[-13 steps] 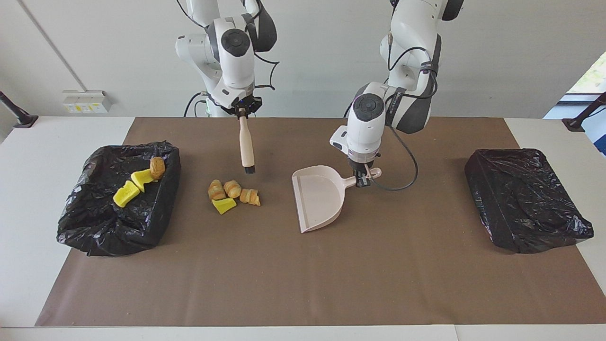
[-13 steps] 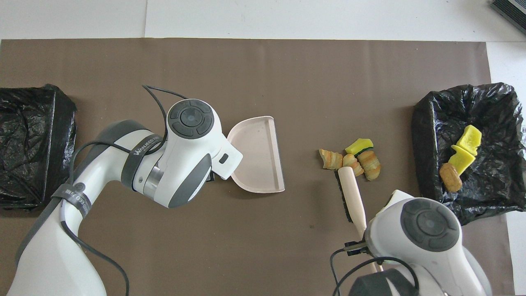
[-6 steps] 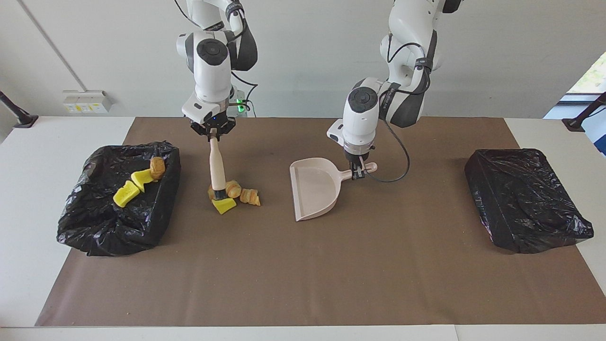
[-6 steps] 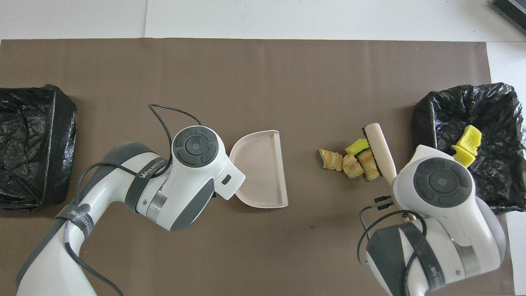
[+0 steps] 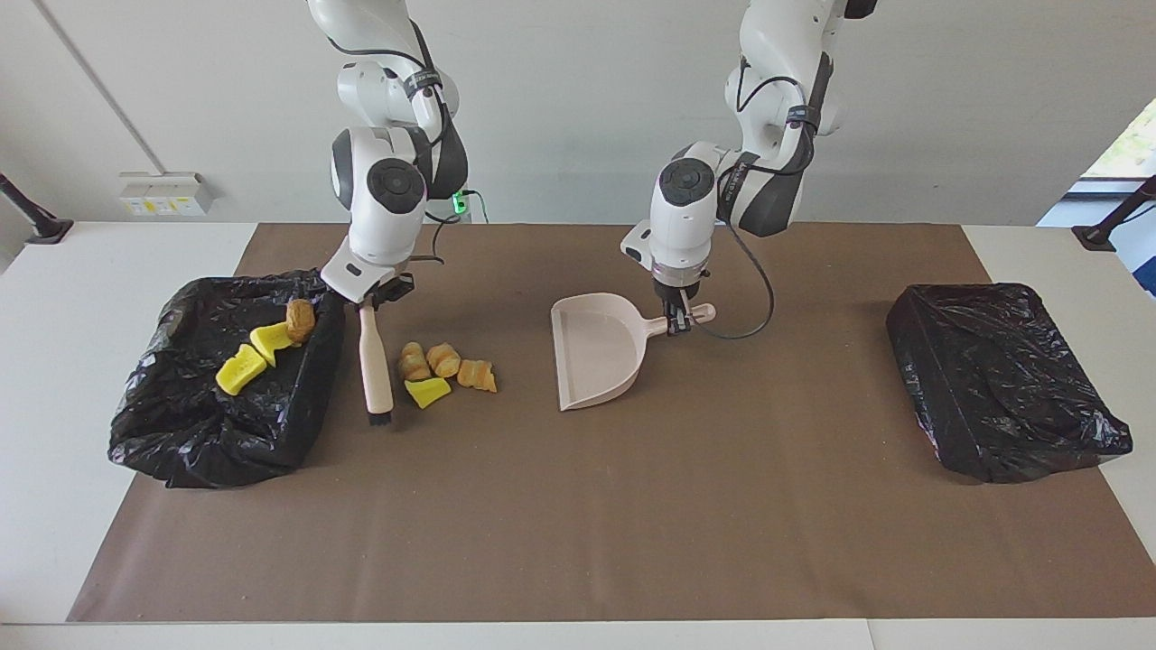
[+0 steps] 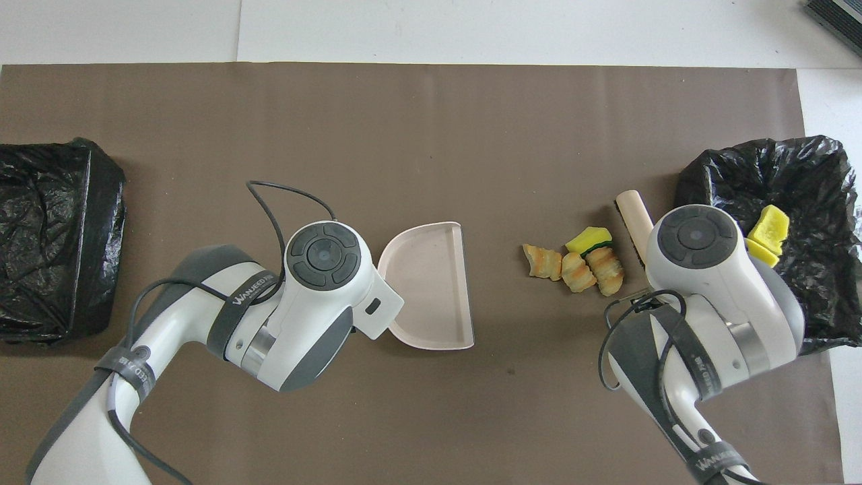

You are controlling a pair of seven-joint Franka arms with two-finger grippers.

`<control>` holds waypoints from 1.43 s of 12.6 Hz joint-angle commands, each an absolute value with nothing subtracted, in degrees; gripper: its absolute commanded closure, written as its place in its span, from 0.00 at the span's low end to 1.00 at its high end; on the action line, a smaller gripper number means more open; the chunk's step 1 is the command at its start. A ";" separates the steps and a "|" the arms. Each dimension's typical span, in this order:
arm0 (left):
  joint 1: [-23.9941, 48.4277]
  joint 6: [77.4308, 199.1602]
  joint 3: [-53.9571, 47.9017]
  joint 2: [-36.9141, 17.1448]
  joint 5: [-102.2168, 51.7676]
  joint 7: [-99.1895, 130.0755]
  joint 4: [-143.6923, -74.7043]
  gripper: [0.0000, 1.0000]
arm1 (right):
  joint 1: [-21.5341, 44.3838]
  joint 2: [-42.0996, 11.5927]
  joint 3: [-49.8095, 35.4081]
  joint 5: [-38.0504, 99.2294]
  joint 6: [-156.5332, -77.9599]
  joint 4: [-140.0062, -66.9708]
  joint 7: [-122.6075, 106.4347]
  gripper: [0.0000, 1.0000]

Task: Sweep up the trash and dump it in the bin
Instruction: 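Sweep the tan and yellow pieces into the dustpan with the right gripper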

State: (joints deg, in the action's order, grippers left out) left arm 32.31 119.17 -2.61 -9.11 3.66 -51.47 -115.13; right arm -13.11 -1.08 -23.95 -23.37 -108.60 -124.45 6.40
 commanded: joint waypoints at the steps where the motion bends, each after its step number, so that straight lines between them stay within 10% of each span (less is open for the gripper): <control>1: 33.40 119.36 -1.76 -6.95 4.66 -50.02 -117.60 1.00 | -13.79 -2.37 -25.05 -22.87 -109.51 -124.80 8.70 1.00; 18: 32.78 116.63 -1.76 -5.71 4.66 -45.62 -119.36 1.00 | 5.63 -4.66 -25.05 17.13 -122.79 -122.62 15.12 1.00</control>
State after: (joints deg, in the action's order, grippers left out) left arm 32.59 117.15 -2.08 -7.88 3.66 -46.69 -117.31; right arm 6.08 -4.39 -24.93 14.81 -122.75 -124.27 15.44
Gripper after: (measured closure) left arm 0.674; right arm 0.744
